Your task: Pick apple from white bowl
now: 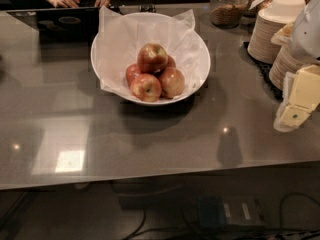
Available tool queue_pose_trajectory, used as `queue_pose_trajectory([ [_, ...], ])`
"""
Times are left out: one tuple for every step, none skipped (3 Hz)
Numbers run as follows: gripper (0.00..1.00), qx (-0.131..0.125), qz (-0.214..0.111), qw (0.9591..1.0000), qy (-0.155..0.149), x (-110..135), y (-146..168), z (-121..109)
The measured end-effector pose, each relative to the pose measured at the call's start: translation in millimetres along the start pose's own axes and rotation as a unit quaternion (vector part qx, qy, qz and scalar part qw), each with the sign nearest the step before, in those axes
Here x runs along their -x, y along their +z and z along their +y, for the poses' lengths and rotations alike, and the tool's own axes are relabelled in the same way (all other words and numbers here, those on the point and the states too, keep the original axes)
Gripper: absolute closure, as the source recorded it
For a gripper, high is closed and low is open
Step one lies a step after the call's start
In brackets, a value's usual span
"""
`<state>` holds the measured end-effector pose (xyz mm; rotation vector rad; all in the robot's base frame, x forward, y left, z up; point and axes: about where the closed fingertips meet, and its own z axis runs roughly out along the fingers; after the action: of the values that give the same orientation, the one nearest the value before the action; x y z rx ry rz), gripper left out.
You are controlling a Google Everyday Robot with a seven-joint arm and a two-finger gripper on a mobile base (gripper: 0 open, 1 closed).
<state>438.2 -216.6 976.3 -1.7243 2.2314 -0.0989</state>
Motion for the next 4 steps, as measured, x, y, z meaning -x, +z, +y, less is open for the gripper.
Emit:
queue_pose_trajectory([
  [0.00, 0.000, 0.000, 1.0000, 0.000, 0.0, 0.0, 0.0],
  [0.00, -0.007, -0.021, 0.9997, -0.001, 11.1, 3.1, -5.4],
  [0.00, -0.020, -0.072, 0.9972, 0.012, 34.6, 12.2, -25.8],
  [0.00, -0.030, -0.143, 0.9892, 0.004, 69.9, 22.5, -47.0],
])
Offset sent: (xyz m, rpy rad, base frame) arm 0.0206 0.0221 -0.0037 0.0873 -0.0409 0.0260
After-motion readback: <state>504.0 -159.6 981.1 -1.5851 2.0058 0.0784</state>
